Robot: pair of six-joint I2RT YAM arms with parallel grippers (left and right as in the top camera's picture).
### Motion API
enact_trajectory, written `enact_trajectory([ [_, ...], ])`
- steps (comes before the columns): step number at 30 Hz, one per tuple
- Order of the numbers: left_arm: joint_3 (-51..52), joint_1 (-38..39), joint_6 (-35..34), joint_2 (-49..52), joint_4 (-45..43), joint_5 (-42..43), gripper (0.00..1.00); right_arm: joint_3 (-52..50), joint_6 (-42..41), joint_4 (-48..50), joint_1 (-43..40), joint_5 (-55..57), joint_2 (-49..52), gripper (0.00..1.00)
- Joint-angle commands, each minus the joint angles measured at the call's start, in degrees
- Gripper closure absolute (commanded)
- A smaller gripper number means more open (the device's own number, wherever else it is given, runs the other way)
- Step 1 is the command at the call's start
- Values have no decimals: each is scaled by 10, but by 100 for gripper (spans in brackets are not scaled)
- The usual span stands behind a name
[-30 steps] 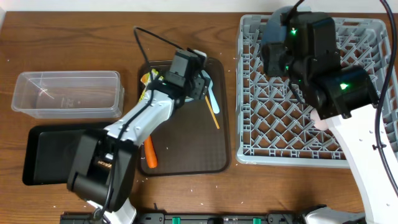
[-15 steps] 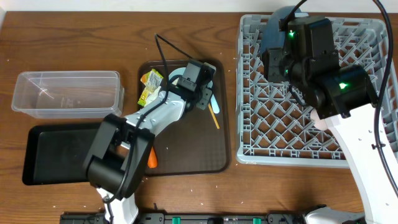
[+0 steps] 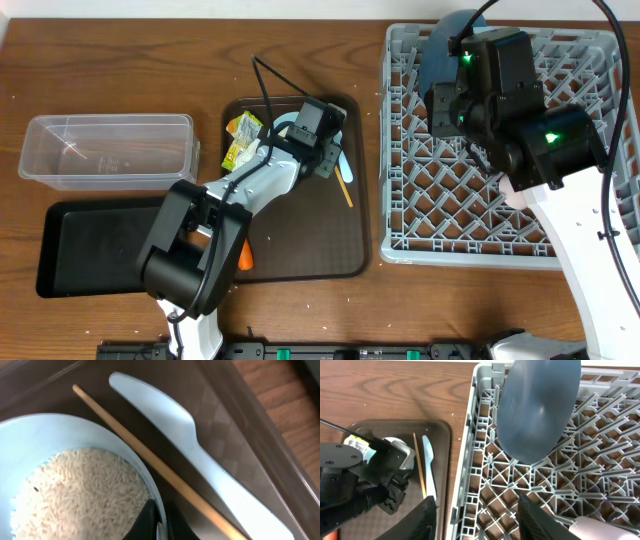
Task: Sort waste into correct bins and load items into the dishwasher rack
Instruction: 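Carry the rice bowl left over the black tray with the left gripper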
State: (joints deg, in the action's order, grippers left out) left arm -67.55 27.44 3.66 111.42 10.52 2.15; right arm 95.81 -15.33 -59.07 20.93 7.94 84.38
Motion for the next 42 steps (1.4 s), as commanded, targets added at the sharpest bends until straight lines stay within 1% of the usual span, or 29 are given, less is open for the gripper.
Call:
enact_trajectory([
  [1,1,-1,-19,7,36,-2,94,0,-5,-3,-7,2,3,57],
  [6,1,8,-18,-19,75,-2,94,0,-5,-3,-7,2,3,57],
  [11,1,26,-28,-102,101,-2,94,0,-5,-3,-7,2,3,57],
  [15,1,30,-91,-177,127,-2,94,0,-5,-3,-7,2,3,57],
  [18,1,30,-130,-215,158,-2,94,0,-5,1,-7,2,3,57],
  [22,1,27,-179,-261,213,-3,94,0,-6,7,-7,2,3,55],
  [25,1,8,-223,-302,270,-3,94,0,-6,10,-7,2,3,55],
  [29,1,-56,-282,-365,341,-2,93,0,-10,10,-7,2,3,53],
  [31,1,-96,-289,-391,364,4,94,0,-14,10,-7,2,3,52],
  [33,1,-147,-289,-418,383,28,94,0,-14,14,-7,2,3,52],
  [37,5,-259,-288,-452,407,109,94,0,-14,16,-7,2,3,51],
  [42,39,-420,-253,-468,387,255,94,0,-14,16,-7,2,3,52],
])
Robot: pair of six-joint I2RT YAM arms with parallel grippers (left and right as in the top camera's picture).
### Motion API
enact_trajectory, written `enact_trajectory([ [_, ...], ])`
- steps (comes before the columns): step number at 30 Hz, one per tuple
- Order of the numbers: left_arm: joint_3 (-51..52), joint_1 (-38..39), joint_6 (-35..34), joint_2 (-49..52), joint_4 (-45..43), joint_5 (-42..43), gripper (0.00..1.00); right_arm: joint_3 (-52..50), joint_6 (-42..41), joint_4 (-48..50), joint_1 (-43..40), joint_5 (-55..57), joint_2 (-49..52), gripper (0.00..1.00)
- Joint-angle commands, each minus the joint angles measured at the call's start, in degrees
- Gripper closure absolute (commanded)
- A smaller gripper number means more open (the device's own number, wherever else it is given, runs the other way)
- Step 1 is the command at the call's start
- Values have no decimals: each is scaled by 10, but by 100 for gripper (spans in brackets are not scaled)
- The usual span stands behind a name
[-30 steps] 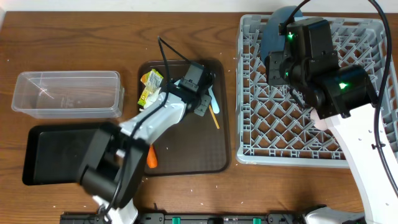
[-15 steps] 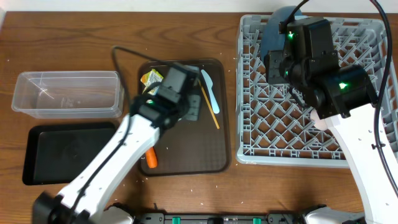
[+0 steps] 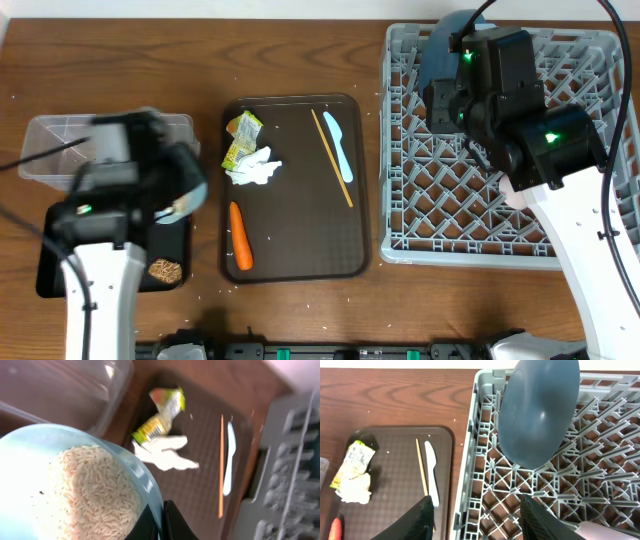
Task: Sort waste into correct bins and load items into the dishwasher rack
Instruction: 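Carry the rice bowl left over the black tray with the left gripper, then tip the rice bowl over the black tray to dump the rice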
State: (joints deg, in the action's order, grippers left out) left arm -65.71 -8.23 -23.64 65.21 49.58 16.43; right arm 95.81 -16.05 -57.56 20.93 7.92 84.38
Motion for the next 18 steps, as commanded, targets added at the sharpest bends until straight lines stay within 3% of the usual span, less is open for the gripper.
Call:
enact_trajectory([
  [1,30,-100,25,-5,-9,147,94,0,-7,1,-7,2,3,51],
  [10,148,-384,57,2,-132,417,94,1,-7,16,-7,2,3,50],
  [18,241,-534,108,47,-246,561,94,1,-7,31,-7,2,3,49],
])
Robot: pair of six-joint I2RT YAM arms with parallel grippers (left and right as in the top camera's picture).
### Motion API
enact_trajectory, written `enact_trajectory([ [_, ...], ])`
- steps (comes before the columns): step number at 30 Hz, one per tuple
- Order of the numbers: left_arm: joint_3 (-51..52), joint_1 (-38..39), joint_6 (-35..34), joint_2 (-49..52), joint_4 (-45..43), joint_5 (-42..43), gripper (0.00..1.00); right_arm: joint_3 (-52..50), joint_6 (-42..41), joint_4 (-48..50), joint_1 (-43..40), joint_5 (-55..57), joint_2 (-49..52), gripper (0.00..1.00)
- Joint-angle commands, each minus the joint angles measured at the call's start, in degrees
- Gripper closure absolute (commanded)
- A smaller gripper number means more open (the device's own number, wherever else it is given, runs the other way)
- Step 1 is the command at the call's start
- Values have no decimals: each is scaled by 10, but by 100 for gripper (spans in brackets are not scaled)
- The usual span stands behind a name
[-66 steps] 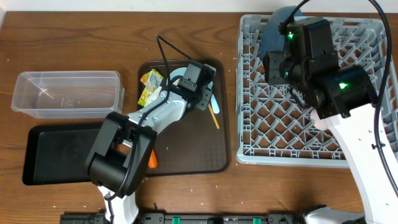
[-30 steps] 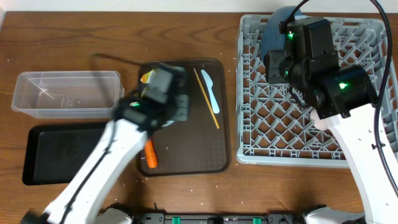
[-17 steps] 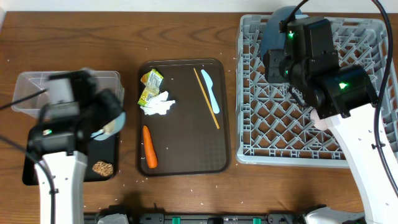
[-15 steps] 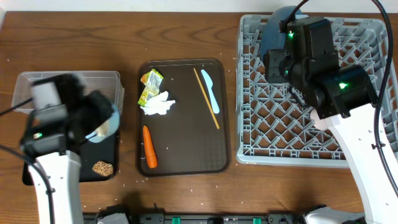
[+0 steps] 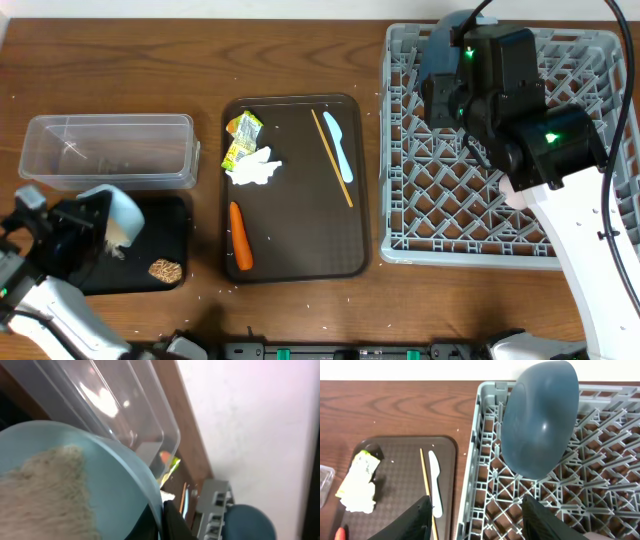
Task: Sort waste into correct bins and load items into the dishwasher rack
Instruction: 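Tip the rice bowl over the black tray to dump the rice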
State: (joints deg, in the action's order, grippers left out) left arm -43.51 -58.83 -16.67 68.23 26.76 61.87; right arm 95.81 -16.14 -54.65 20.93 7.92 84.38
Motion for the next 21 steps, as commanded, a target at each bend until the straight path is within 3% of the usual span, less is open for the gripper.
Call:
enact_trajectory([
  [1,28,-40,45,28,-30,126,94,1,-9,3,-7,2,3,49],
  [7,60,-95,112,97,-74,277,94,1,-19,3,-7,2,3,48],
  [14,62,-126,207,143,-63,282,94,1,-23,10,-7,2,3,48],
  [21,66,-126,229,148,-63,282,94,1,-23,13,-7,2,3,48],
])
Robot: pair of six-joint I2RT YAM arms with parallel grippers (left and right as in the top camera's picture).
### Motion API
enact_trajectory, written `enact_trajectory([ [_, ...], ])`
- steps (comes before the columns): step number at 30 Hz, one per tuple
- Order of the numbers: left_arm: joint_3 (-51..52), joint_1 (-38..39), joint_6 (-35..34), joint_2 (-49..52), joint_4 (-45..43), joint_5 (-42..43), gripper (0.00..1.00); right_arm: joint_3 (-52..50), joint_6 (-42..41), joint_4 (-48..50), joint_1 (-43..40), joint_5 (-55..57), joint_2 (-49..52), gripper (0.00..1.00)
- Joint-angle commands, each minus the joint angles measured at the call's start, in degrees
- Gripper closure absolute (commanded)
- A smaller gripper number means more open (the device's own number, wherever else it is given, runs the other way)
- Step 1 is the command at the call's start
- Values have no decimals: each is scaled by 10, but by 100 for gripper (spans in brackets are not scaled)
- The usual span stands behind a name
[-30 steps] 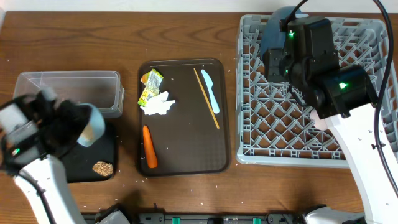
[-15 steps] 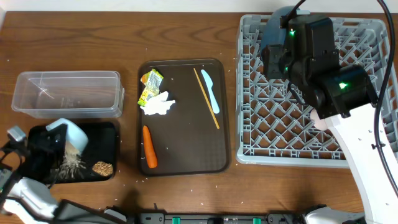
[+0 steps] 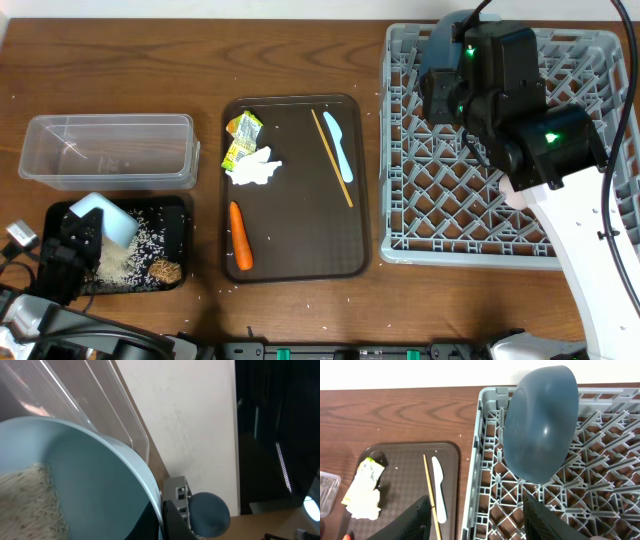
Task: Sort waste into correct bins and load items into the dishwasher rack
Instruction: 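Tip the rice bowl over the black tray to dump the rice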
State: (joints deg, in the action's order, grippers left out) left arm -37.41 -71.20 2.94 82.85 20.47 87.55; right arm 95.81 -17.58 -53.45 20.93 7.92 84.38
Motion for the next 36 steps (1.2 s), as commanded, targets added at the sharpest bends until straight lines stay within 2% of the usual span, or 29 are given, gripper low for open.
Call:
enact_trajectory([
  [1,5,-2,44,2,0,25,93,1,-9,1,-7,2,3,48],
  [4,5,-3,86,3,-1,3,94,1,-11,1,-7,2,3,48],
  [5,5,-2,85,3,0,-11,94,1,-13,1,-7,2,3,48],
  [8,3,-3,31,0,3,25,94,1,-13,0,-7,2,3,48],
  [10,4,-2,59,-1,4,24,94,1,-13,0,-7,2,3,48],
  [11,6,-1,94,-1,4,-3,94,1,-16,0,-7,2,3,47],
  [12,9,-1,95,-1,5,-49,94,1,-17,0,-7,2,3,47],
  [13,13,-1,58,0,6,-64,94,1,-19,1,-7,2,3,47],
  [14,14,-1,40,0,6,-33,94,1,-22,3,-7,2,3,47],
  [15,14,-1,51,0,5,28,94,1,-24,3,-7,2,3,47],
  [16,13,-1,48,-2,3,24,94,1,-28,4,-7,2,3,47],
  [18,13,-1,70,-3,-8,-24,94,1,-32,4,-7,2,3,47],
  [19,15,-1,64,-2,-2,-80,94,1,-32,4,-7,2,3,46],
  [20,16,-2,37,-1,7,-91,94,1,-32,4,-7,2,3,46],
  [21,16,-2,24,0,9,-54,94,1,-32,4,-7,2,3,46],
  [22,16,-1,39,0,7,9,94,1,-32,4,-7,2,3,46],
  [23,15,0,53,-1,0,23,94,1,-32,4,-7,2,3,46],
  [26,15,0,37,-1,-7,-56,94,1,-32,3,-7,2,3,46],
  [27,15,0,18,-1,1,-37,94,1,-31,4,-7,2,3,47],
  [28,16,0,32,-1,3,21,94,1,-32,4,-7,2,3,46],
  [29,16,2,49,-2,6,21,94,1,-32,4,-7,2,3,46],
  [30,16,3,69,-3,6,-14,94,1,-32,4,-7,2,3,46],
  [31,16,3,56,-2,14,-60,94,1,-32,4,-7,2,3,46],
  [32,16,3,31,-2,25,-69,94,1,-32,4,-7,2,3,46],
  [33,16,3,29,-2,34,-35,94,1,-32,4,-7,2,3,46],
  [34,16,7,72,-2,34,-3,94,1,-32,4,-7,2,3,46],
  [35,16,10,113,-2,32,-19,93,1,-32,4,-7,2,3,46],
  [36,16,12,109,-2,33,-56,94,1,-32,6,-7,2,3,46],
])
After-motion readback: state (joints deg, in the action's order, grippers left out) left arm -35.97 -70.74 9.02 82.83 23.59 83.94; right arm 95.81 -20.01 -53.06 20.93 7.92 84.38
